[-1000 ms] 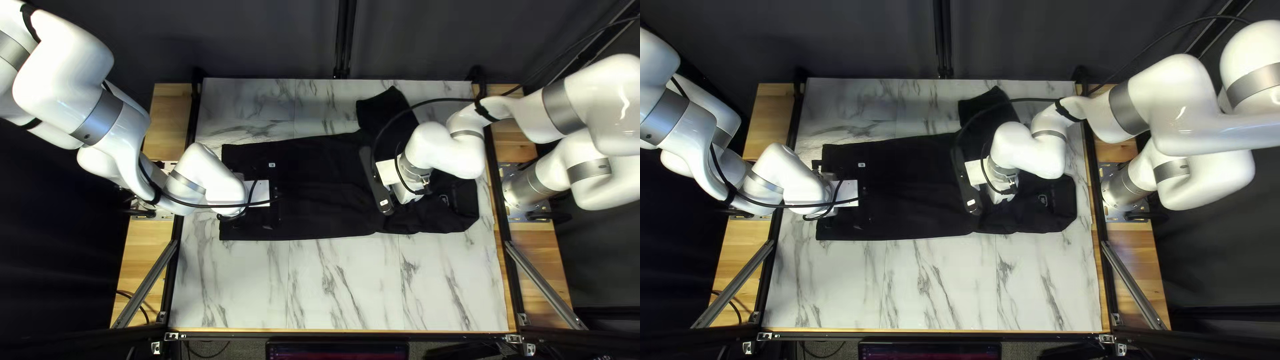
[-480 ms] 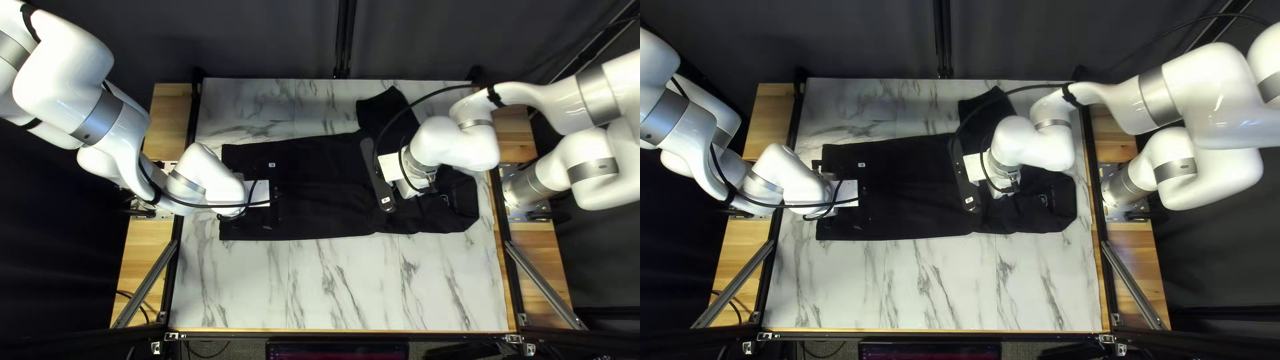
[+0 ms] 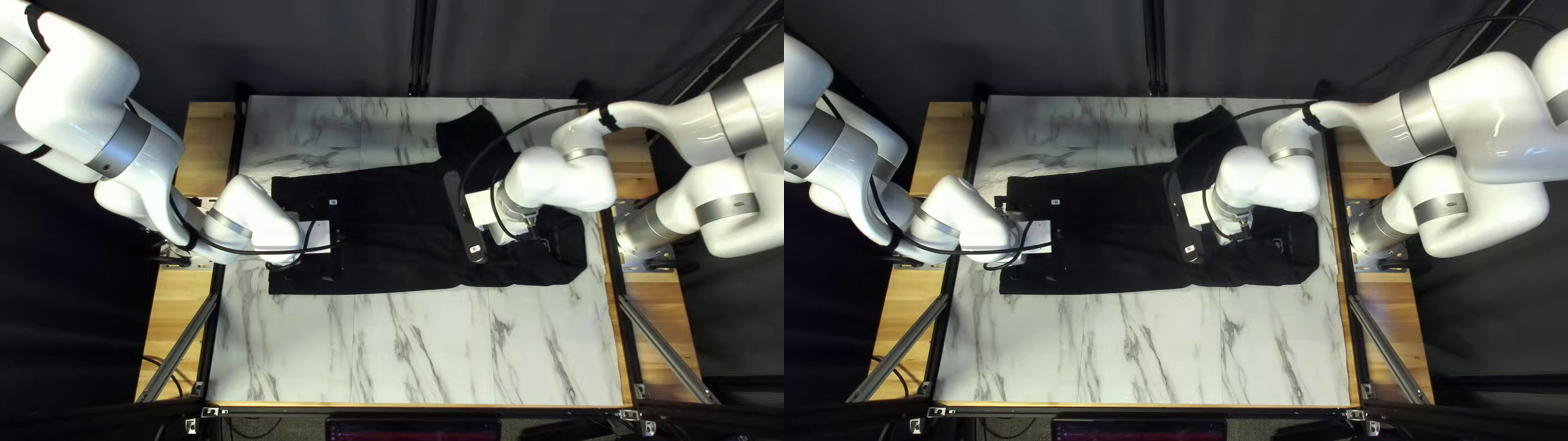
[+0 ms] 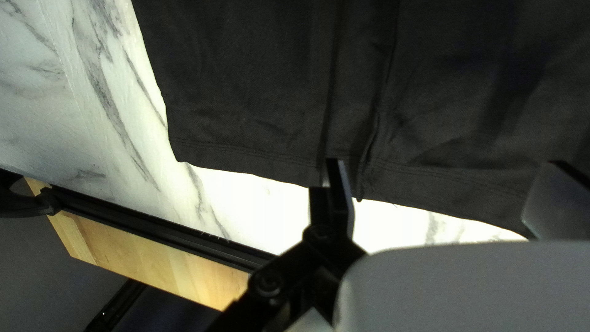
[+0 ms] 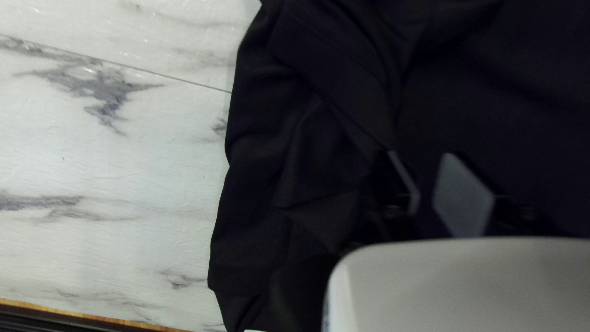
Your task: Fold t-shirt
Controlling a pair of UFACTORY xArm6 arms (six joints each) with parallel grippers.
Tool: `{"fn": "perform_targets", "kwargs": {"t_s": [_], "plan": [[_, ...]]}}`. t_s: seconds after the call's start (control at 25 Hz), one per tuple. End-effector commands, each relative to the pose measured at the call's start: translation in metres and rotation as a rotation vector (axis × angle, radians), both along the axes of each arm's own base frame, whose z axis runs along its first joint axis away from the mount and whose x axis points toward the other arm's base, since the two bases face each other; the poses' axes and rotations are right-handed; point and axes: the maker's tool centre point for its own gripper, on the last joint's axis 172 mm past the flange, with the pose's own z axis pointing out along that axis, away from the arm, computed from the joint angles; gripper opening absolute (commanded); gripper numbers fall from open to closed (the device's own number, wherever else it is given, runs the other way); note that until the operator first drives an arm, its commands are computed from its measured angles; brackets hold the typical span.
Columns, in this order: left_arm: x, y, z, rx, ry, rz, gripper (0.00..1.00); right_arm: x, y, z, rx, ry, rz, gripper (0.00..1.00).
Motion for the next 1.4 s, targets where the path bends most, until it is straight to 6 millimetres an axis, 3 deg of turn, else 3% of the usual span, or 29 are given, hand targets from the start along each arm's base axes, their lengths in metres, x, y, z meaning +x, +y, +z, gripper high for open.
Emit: {"fn": "perform_targets", "kwargs": {"t_s": [0.04,0.4,0.56,0.6,0.64,0.68,0.72,0.96,1.28,1.4], "plan": [[0.000,0.000,0.000,0.000,0.000,0.000,1.00,-0.001,-0.002,-0.009,0.024,0.027,0.073,1.00],[0.000,0.000,0.000,0.000,0.000,0.000,1.00,0.000,-0.012,-0.046,0.047,0.086,0.173,1.00],[0.000,0.000,0.000,0.000,0.000,0.000,1.00,0.001,-0.013,-0.051,0.049,0.104,0.192,0.98],[0.000,0.000,0.000,0.000,0.000,0.000,1.00,0.002,-0.012,-0.053,0.050,0.108,0.198,0.82],[0.000,0.000,0.000,0.000,0.000,0.000,1.00,0.002,-0.011,-0.055,0.050,0.111,0.203,0.56],[0.000,0.000,0.000,0.000,0.000,0.000,1.00,0.003,-0.010,-0.056,0.050,0.113,0.205,0.12],[0.000,0.000,0.000,0.000,0.000,0.000,1.00,0.003,-0.008,-0.057,0.049,0.115,0.211,0.01],[0.000,0.000,0.000,0.000,0.000,0.000,1.00,0.005,-0.003,-0.059,0.048,0.117,0.226,0.00],[0.000,0.000,0.000,0.000,0.000,0.000,1.00,0.017,0.005,-0.024,0.015,0.070,0.211,0.00],[0.000,0.000,0.000,0.000,0.000,0.000,1.00,0.015,-0.004,-0.014,0.005,0.055,0.176,0.00]]}}
